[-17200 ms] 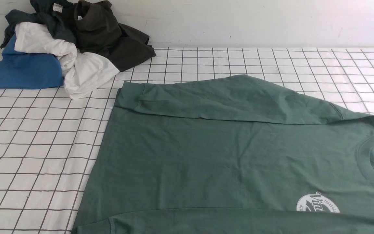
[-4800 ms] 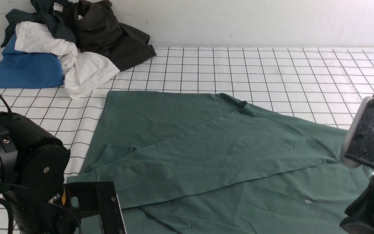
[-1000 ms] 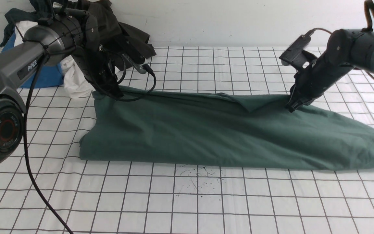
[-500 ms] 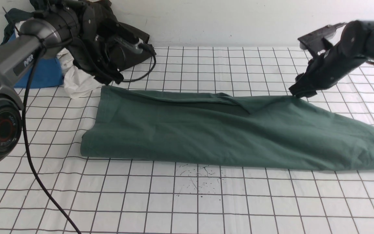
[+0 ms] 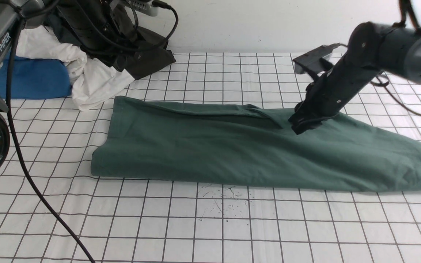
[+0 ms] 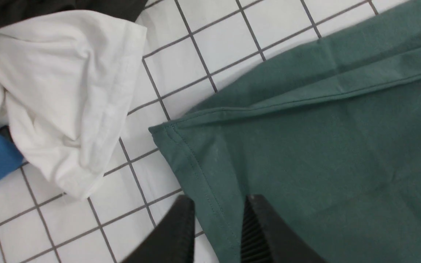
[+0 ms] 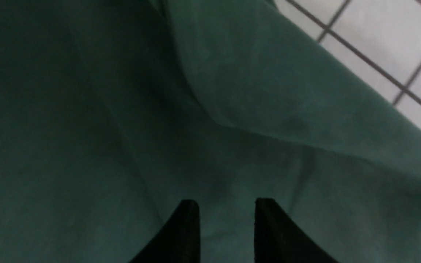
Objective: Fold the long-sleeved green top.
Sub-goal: Use both arms to drag the lower edge of the fabric forward and fold it over the upper edge, then use the right arm to clamp the right edge of the fabric
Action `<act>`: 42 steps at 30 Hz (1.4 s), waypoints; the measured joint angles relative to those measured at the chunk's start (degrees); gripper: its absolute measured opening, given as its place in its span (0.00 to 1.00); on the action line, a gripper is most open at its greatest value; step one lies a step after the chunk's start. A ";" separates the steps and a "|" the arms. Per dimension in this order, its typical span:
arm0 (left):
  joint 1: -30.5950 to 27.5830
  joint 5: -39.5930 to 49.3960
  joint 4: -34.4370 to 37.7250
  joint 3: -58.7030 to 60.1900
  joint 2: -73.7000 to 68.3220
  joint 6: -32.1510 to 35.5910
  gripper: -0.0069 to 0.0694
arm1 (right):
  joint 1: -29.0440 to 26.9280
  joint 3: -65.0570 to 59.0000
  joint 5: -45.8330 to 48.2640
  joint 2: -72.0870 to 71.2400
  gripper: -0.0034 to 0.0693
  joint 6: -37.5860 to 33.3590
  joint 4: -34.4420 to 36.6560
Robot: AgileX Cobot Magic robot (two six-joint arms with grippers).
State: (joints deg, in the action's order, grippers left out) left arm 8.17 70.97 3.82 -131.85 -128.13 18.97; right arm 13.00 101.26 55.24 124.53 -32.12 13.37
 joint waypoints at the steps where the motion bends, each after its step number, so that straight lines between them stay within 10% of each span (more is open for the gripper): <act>1: 0.00 0.12 0.10 0.00 -0.39 0.48 0.18 | 0.73 -0.11 -2.88 1.39 0.28 0.20 0.00; 13: 0.00 0.37 2.94 0.00 -0.61 1.03 0.08 | -1.43 -0.07 -28.61 4.05 0.18 19.23 -2.88; 27: 0.67 0.37 14.83 0.00 -0.27 4.70 0.08 | -16.08 2.80 4.96 -13.89 0.18 19.74 -6.73; 42: 12.66 0.74 5.38 0.00 2.25 2.96 0.08 | -26.50 -28.90 -2.54 -27.92 0.30 19.76 -8.21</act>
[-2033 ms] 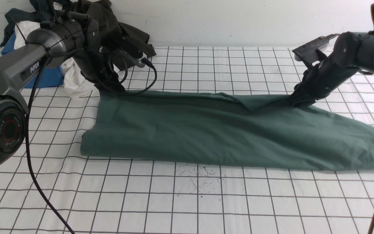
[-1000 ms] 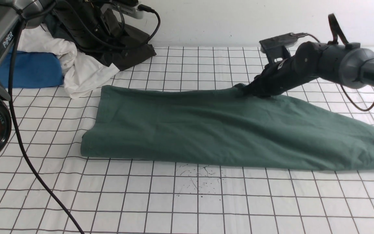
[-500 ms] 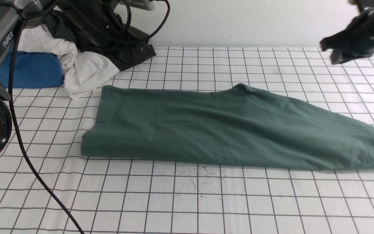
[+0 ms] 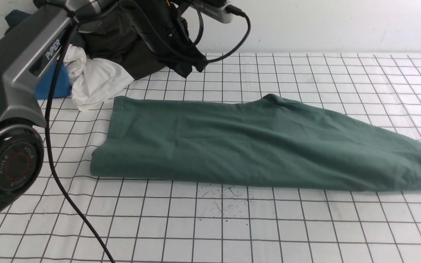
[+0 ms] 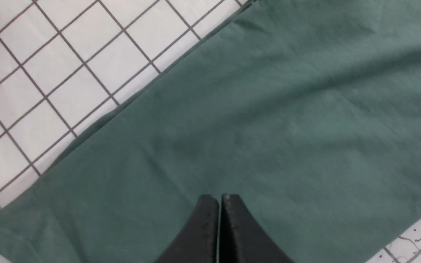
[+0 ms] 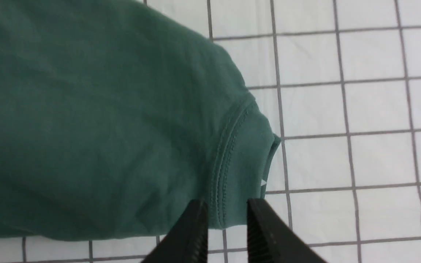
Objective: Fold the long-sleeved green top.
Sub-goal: Use the right arm to clamp the right edge of the fabric
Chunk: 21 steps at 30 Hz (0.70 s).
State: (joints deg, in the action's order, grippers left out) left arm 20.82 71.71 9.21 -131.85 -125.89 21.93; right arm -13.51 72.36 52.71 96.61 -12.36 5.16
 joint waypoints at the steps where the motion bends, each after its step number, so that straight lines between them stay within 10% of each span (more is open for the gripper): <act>1: 0.55 0.00 -0.49 0.00 0.24 0.00 0.08 | 0.00 -0.49 -0.54 1.29 0.38 0.39 0.00; 10: 1.06 0.06 -5.79 3.16 10.75 -3.13 0.08 | 0.00 -0.68 -3.53 11.51 0.93 9.06 -2.80; 21: 0.93 0.25 -13.94 32.70 34.80 -6.62 0.08 | 0.00 -0.68 -8.31 16.34 0.91 8.40 1.67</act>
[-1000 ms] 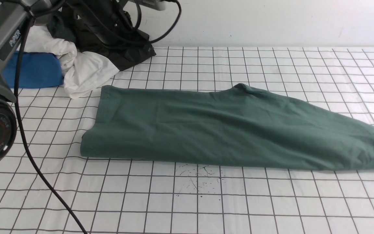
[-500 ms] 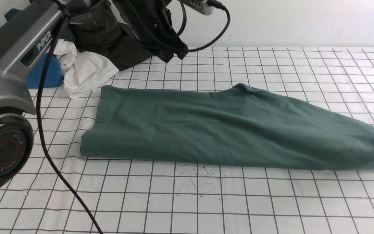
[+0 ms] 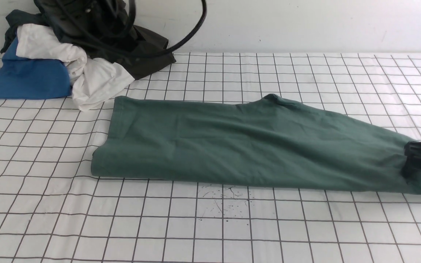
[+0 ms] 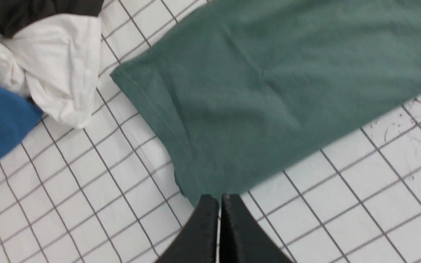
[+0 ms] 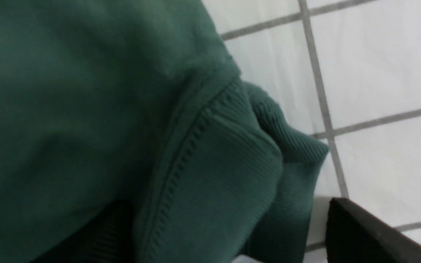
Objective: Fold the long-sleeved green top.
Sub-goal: Use the right arm to clamp the right edge of the fabric, then use the right arm to drag the right edge of the fabric to the left and folds it over the left edge
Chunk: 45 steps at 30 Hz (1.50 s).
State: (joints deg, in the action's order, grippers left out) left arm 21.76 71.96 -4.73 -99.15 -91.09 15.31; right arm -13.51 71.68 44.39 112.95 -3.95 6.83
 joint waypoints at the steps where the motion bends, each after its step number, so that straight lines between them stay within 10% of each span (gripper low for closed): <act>1: 0.00 0.00 0.01 0.77 0.30 -0.06 0.08 | 0.00 0.00 -0.07 0.00 0.90 -0.29 0.17; 13: 0.00 -0.21 0.01 6.64 4.53 -0.47 0.08 | 0.06 3.29 4.70 -6.41 0.07 -5.55 -2.93; 22: 0.00 -0.47 0.01 6.64 4.52 -0.86 0.08 | 3.57 16.45 13.91 -16.00 0.05 -3.82 -9.23; 36: 0.00 -0.84 0.01 6.64 5.11 -0.86 0.08 | 43.26 38.10 11.92 -3.66 0.05 -6.88 -0.08; 45: 0.00 -0.09 -0.06 6.64 10.34 -0.86 0.08 | 53.43 47.11 2.92 12.81 0.05 -6.52 8.18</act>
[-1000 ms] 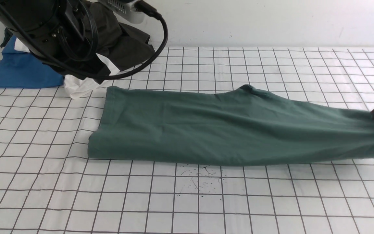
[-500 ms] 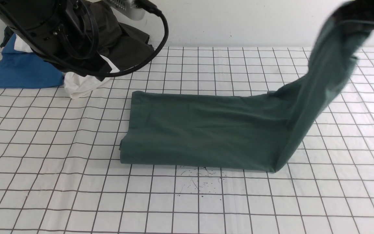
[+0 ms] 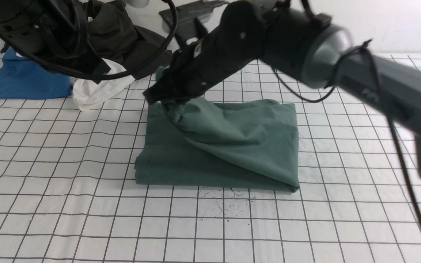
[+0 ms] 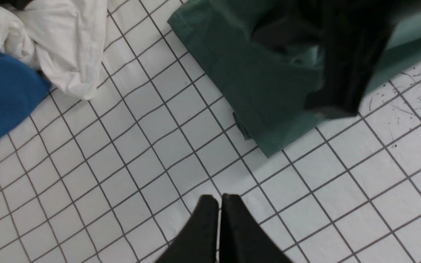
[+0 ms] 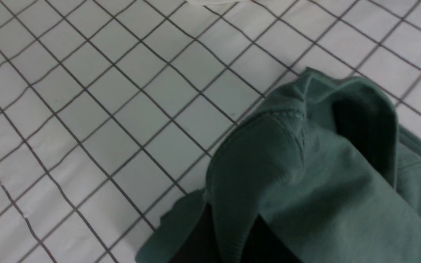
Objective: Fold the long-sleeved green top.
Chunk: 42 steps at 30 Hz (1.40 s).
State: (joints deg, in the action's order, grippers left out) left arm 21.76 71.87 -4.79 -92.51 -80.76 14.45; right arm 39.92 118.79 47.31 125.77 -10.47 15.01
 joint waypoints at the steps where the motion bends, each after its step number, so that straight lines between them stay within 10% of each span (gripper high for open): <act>1: 0.00 0.05 -0.02 0.00 0.59 0.00 0.08 | 0.26 0.69 -0.46 1.04 0.06 0.00 0.74; 10: 0.00 0.13 -0.11 0.50 3.92 -1.96 0.08 | 0.46 4.35 -1.56 4.46 0.40 -0.12 4.89; 17: 0.00 -3.04 -1.74 11.81 14.37 -6.28 0.08 | -1.97 15.33 15.72 0.16 0.72 -0.14 -0.68; 25: 0.00 -7.06 -8.58 34.71 32.98 -16.29 0.08 | -3.68 21.80 25.00 -8.75 0.48 -0.78 -16.23; 32: 0.00 -13.98 -9.25 52.61 49.39 -22.57 0.08 | -3.68 9.30 25.41 -22.17 0.07 -1.57 -17.34; 42: 0.00 -17.83 -9.14 57.57 59.54 -23.63 0.08 | -3.68 -12.06 24.53 -22.43 0.03 -1.89 -13.48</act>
State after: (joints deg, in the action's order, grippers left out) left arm 21.76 54.04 -13.94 -34.94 -21.22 -9.18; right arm 36.24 106.73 71.84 103.34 -12.35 1.53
